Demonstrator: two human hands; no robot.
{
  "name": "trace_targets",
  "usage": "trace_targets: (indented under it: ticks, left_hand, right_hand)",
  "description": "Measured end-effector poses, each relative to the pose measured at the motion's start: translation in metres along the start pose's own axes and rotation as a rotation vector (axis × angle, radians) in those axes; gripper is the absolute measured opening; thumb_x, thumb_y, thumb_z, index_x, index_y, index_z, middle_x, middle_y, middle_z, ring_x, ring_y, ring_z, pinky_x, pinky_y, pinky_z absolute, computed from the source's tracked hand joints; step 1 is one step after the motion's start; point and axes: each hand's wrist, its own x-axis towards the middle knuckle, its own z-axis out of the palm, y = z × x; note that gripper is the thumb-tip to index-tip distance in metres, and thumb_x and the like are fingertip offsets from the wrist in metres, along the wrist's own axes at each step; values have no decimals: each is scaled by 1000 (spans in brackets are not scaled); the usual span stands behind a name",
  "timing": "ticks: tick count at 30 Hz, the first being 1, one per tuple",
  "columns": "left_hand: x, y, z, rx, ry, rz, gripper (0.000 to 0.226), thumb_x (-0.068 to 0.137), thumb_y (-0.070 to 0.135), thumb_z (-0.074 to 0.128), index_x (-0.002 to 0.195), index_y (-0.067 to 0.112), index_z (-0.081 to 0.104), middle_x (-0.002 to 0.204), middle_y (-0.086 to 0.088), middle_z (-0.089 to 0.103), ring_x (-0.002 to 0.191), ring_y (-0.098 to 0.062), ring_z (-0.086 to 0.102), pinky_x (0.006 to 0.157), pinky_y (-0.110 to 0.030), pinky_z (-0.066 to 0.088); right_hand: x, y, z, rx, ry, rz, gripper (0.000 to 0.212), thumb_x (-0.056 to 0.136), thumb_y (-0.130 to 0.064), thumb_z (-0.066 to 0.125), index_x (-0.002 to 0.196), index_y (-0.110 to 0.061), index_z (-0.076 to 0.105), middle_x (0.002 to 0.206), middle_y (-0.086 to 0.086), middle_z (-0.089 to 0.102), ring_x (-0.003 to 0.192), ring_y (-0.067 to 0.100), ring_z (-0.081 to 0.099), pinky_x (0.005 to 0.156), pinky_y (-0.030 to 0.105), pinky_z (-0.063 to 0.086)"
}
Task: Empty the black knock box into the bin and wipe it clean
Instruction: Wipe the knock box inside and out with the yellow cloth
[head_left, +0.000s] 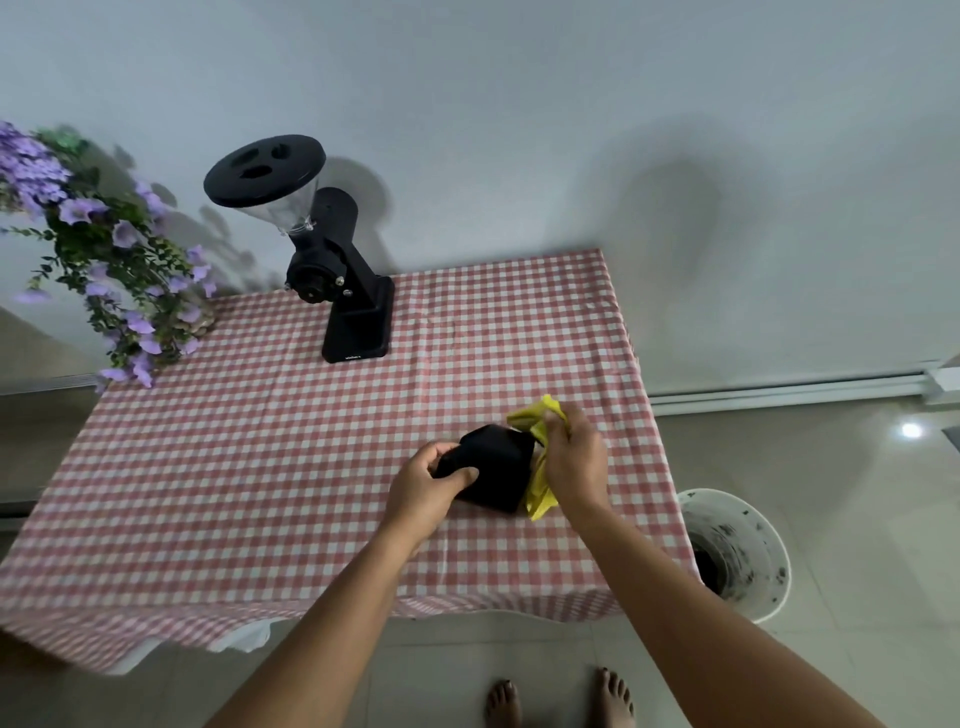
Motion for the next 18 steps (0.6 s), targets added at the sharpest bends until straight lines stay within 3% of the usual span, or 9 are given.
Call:
trace_targets:
  ticks: [3, 5, 6, 8, 10, 12, 14, 16, 18]
  left_hand:
    - [-2, -3, 3, -49, 22, 5, 31, 88, 30, 78, 116, 31, 66, 118, 5, 70, 110, -18, 67, 93, -37, 57]
    - [-4, 0, 7, -65, 45, 23, 26, 88, 28, 77, 112, 33, 66, 111, 10, 71, 106, -14, 68, 84, -27, 56]
    - [-5, 2, 9, -63, 59, 27, 25, 89, 27, 76, 112, 32, 68, 109, 10, 72, 104, -12, 68, 80, -24, 54]
    - [-5, 4, 12, -24, 75, 52, 28, 90, 25, 75, 118, 28, 69, 111, 9, 72, 104, -12, 68, 76, -19, 53]
    - [-4, 6, 13, 28, 65, 78, 32, 90, 23, 75, 121, 27, 69, 116, 7, 71, 106, -13, 66, 79, -18, 52]
    - [-4, 4, 12, 60, 48, 91, 33, 90, 23, 76, 122, 29, 67, 119, 5, 70, 109, -15, 65, 86, -22, 54]
    - [-4, 0, 12, 62, 39, 100, 34, 90, 22, 76, 123, 29, 67, 120, 4, 70, 111, -16, 66, 91, -27, 56]
    - [-5, -3, 11, 21, 29, 94, 36, 90, 18, 76, 125, 24, 67, 120, 2, 72, 113, -17, 68, 90, -25, 57]
    - [-5, -7, 10, 2, 25, 82, 42, 90, 15, 77, 130, 20, 66, 123, 0, 72, 114, -17, 68, 89, -21, 55]
  right_hand:
    - [-4, -15, -6, 103, -27, -95, 30, 99, -43, 47, 117, -26, 64, 78, -9, 65, 69, 7, 60, 57, 21, 45]
    - [-12, -13, 1, -108, -229, -191, 37, 96, -56, 45, 125, -39, 61, 114, -9, 67, 102, 8, 62, 86, 30, 52]
    - [-14, -6, 7, -268, -320, -232, 42, 94, -61, 42, 130, -45, 56, 139, -7, 55, 128, 12, 49, 104, 40, 43]
    - [-16, 9, 16, -469, -399, -299, 50, 95, -64, 34, 142, -47, 38, 160, -4, 26, 148, 18, 20, 115, 52, 27]
    - [-8, 15, 18, -444, -387, -225, 50, 99, -56, 28, 145, -38, 36, 157, 3, 30, 144, 24, 28, 112, 51, 33]
    - [1, 13, 17, -274, -299, 62, 51, 102, -49, 24, 130, -18, 52, 132, 12, 57, 117, 26, 55, 96, 46, 48]
    - [1, 6, 17, -216, -250, 205, 54, 102, -49, 22, 119, -12, 57, 114, 10, 64, 99, 24, 61, 85, 41, 52]
    - [-6, 6, 24, -342, -277, -6, 52, 103, -45, 22, 133, -15, 52, 136, 7, 57, 122, 23, 53, 102, 41, 45]
    - [-17, 7, 31, -446, -312, -253, 52, 104, -44, 23, 149, -22, 37, 155, -5, 36, 146, 18, 26, 120, 39, 22]
